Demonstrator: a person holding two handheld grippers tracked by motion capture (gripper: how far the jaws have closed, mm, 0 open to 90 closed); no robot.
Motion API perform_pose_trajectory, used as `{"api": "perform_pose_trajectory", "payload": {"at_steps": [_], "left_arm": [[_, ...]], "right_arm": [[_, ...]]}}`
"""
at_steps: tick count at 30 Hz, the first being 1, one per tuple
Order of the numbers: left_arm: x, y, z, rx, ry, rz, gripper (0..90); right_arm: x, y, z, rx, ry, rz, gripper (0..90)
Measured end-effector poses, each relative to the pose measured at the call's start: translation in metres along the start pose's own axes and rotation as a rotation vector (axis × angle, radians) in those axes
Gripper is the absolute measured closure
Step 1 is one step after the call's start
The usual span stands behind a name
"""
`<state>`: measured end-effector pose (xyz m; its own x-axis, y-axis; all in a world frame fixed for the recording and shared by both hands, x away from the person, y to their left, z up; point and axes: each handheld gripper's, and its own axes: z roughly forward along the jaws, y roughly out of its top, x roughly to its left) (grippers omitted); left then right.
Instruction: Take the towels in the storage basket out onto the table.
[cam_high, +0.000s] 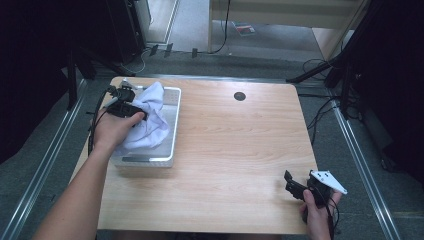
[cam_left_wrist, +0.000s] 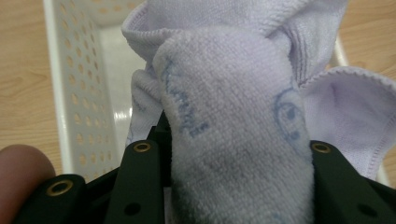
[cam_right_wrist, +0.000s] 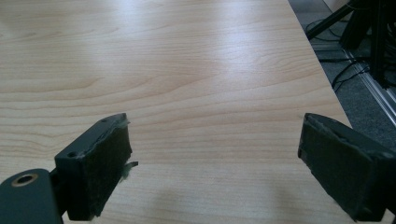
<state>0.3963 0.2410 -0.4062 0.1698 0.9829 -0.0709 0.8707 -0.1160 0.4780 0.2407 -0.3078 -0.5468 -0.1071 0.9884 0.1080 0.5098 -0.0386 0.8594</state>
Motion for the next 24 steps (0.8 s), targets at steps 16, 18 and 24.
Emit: {"api": "perform_pose_trajectory", "payload": {"at_steps": [16,18,24], "left_arm": [[-0.014,0.028,-0.075,-0.079,-0.008,0.025,58.9],[-0.018,0.031,-0.076,-0.081,-0.015,0.028,58.8],[-0.035,0.038,-0.074,-0.091,-0.022,0.033,58.4]], "right_arm": [[0.0,0.001,0.001,0.003,0.0,0.004,9.7],[0.0,0.001,0.001,0.002,0.0,0.002,9.7],[-0.001,0.001,0.002,0.002,0.008,-0.006,9.7]]}}
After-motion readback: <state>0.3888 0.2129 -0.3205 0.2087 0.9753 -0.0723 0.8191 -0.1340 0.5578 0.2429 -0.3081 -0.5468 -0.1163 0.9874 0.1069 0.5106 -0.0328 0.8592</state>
